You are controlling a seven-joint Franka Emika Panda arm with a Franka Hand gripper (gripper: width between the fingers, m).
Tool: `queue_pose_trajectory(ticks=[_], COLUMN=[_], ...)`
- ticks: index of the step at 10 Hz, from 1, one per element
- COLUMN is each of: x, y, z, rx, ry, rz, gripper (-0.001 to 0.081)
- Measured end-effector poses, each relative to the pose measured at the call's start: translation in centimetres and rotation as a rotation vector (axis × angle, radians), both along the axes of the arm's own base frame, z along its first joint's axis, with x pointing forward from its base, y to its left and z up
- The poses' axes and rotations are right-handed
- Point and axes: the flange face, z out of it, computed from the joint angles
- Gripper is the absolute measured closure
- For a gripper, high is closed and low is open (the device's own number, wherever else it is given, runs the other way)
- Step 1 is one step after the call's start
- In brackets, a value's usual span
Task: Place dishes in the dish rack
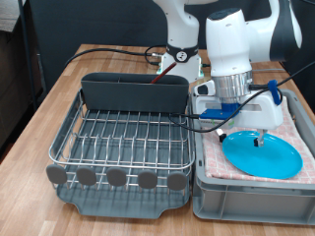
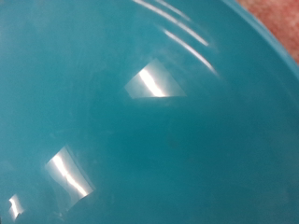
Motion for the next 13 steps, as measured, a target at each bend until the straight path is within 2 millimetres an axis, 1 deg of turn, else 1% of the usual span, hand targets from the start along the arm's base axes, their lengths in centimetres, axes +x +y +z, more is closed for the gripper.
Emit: queue_pose_trajectory(ticks=[3,4,5,6,7,8,9,10,12,13], x=[0.05,0.02,-0.02,-0.06,-0.11,-0.15,-0.2,-0.25,-0.03,0.28], y=[-0.14,-0.08,0.02,0.1,0.18,0.3,0.44,0.56,0.39,0.2], z=[0.02,-0.02,-0.07,-0.12,-0.16,-0.19,-0.22,-0.24,0.07,0.68], rx=[-0.001,0.001,0.003,0.005,0.007,0.008,0.009,0.01,-0.002,-0.024], ry=[-0.001,0.002,0.006,0.01,0.014,0.016,0.017,0.019,0.024,0.033], rz=[-0.006,-0.005,-0.002,0.001,0.003,0.006,0.01,0.013,0.029,0.038], gripper=[0.0015,0.0199,0.0366,0.0366,0.0526,0.0526,0.0688,0.0769,0.0769,0.0769])
